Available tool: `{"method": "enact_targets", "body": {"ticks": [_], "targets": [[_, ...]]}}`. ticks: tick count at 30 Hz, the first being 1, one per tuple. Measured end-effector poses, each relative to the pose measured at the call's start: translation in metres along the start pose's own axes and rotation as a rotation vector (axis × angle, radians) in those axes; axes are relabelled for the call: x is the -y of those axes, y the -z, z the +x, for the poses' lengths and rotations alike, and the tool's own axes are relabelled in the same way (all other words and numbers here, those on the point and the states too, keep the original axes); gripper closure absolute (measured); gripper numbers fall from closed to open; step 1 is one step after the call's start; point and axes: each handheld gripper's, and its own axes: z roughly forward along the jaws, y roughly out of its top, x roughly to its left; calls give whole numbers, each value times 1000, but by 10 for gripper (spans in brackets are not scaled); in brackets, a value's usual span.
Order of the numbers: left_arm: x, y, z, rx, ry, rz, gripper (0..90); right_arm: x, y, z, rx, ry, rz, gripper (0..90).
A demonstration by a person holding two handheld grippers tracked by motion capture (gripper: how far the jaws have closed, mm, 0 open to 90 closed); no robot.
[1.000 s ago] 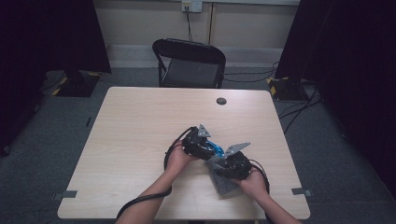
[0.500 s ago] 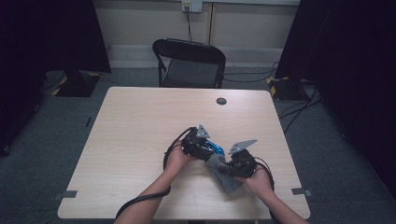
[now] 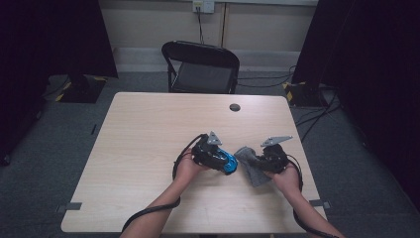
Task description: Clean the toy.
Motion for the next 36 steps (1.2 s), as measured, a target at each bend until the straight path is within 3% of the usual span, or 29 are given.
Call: {"method": "enact_targets", "body": {"ticks": [3, 6, 13, 15, 18, 22, 26, 28, 36], "targets": [[1, 4, 1, -16, -10, -27, 210, -3, -6, -6, 19, -15, 8, 768], [2, 7, 3, -18, -6, -3, 207, -6, -12, -11, 47, -11, 24, 762], [6, 14, 2, -17, -18, -16, 202, -10, -23, -19, 80, -36, 30, 710], [7, 14, 3, -18, -18, 1, 203, -9, -25, -20, 97, -41, 35, 659], [12, 13, 5, -7, -5, 7, 214, -8, -25, -22, 105, -69, 28, 514], [15, 13, 7, -21, 2, -2, 210, -7, -18, -21, 99, -73, 6, 473], [13, 13, 8, -32, 9, -10, 211, -5, -15, -14, 110, -39, 25, 478], [12, 13, 8, -31, 5, -2, 205, -2, -18, -10, 146, -9, 60, 497], [9, 13, 10, -41, -29, -2, 188, 3, -25, -8, 171, 15, 93, 658]]}}
